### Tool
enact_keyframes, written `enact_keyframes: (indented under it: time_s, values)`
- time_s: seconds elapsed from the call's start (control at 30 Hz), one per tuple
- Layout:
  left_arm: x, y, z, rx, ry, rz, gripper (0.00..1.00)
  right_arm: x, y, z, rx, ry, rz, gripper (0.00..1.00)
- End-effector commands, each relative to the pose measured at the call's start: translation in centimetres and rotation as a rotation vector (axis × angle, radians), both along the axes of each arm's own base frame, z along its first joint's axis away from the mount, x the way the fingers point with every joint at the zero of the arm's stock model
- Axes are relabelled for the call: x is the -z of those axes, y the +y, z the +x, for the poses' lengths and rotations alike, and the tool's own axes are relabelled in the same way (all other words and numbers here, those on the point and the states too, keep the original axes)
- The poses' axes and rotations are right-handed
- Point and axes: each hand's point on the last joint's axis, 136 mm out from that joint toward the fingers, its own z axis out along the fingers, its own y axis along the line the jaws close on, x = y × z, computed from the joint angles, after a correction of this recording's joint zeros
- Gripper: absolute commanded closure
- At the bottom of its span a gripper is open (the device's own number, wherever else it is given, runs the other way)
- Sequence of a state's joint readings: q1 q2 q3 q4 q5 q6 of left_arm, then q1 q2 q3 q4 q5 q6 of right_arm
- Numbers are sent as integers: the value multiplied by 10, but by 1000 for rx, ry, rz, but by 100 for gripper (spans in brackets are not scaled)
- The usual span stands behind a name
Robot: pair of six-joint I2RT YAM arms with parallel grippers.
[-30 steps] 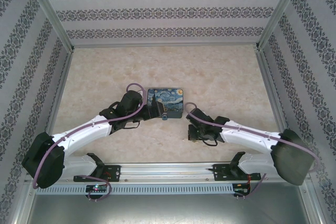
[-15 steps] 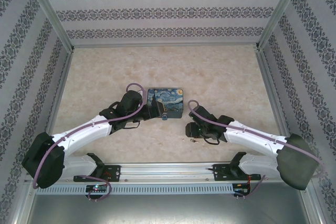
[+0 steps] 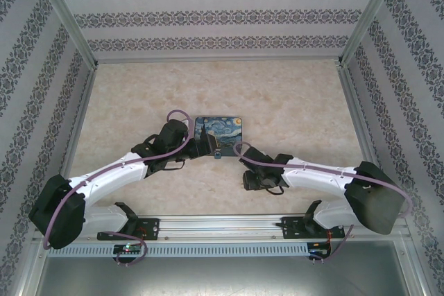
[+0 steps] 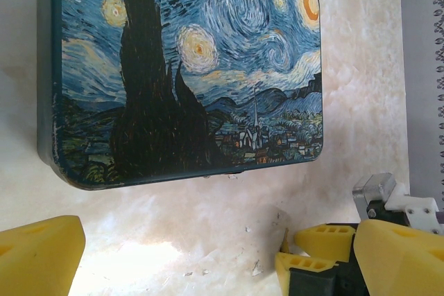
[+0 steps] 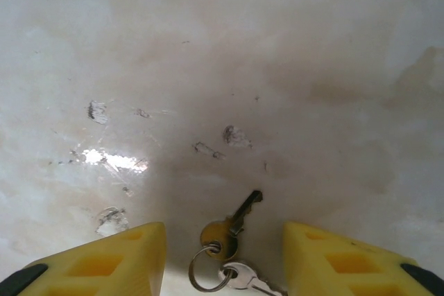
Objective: Unlock the padlock with the key
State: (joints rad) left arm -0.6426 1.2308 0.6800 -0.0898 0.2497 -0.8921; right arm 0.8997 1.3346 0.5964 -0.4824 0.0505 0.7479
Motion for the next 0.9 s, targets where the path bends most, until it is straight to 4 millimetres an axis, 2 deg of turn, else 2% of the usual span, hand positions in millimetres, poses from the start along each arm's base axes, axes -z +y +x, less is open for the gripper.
enact_keyframes:
  time_s: [0.0, 0.47, 0.63, 0.8, 0.87]
  values:
    - [0, -2, -2, -2, -10, -8, 0, 6, 4, -9, -41, 24, -35, 54]
    - [-2, -1, -3, -4, -15, -7, 0, 26, 11, -25, -79, 74, -124, 66]
    - [-2, 0, -4, -3, -14, -6, 1, 32, 11, -32, -60, 102, -87, 76]
    - [-2, -1, -4, -4, -16, -9, 1, 30, 7, -33, -42, 101, -66, 97]
    - [-2, -1, -4, -4, -14, -10, 0, 28, 7, -31, -36, 94, -54, 100]
